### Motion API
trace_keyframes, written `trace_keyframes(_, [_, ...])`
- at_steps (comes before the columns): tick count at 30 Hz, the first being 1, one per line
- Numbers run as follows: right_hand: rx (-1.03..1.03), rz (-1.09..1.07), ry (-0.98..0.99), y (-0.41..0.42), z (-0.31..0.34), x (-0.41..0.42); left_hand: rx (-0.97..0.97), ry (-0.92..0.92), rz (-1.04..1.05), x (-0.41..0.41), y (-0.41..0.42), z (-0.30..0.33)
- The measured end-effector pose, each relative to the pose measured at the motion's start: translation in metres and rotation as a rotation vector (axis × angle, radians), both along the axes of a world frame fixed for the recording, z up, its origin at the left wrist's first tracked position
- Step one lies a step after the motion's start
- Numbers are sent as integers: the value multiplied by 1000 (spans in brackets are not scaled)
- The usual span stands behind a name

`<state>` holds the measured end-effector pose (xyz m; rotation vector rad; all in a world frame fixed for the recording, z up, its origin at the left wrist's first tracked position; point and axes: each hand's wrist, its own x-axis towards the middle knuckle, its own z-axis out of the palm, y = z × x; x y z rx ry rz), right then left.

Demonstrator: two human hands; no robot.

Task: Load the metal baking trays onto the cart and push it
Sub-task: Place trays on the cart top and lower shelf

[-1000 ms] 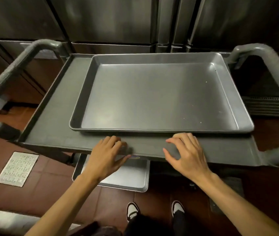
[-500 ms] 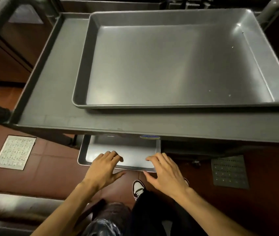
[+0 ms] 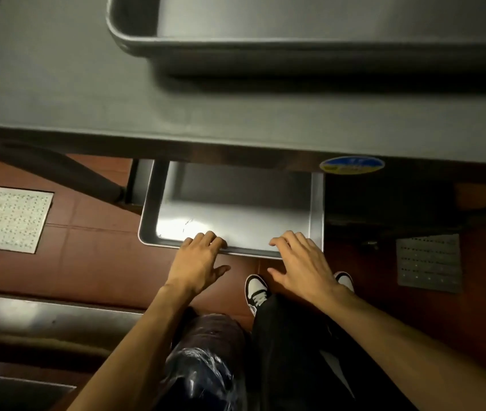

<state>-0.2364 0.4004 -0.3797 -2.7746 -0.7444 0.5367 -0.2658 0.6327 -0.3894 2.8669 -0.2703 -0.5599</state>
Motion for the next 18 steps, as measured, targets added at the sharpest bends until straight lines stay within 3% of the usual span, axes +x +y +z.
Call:
trace_keyframes(11, [-161,-5,-24,35,-48,-7,192,-52,66,2,32,-44])
trace_keyframes(18, [-170,9,-36,37,-51,6,200,-76,6,9,28,-43])
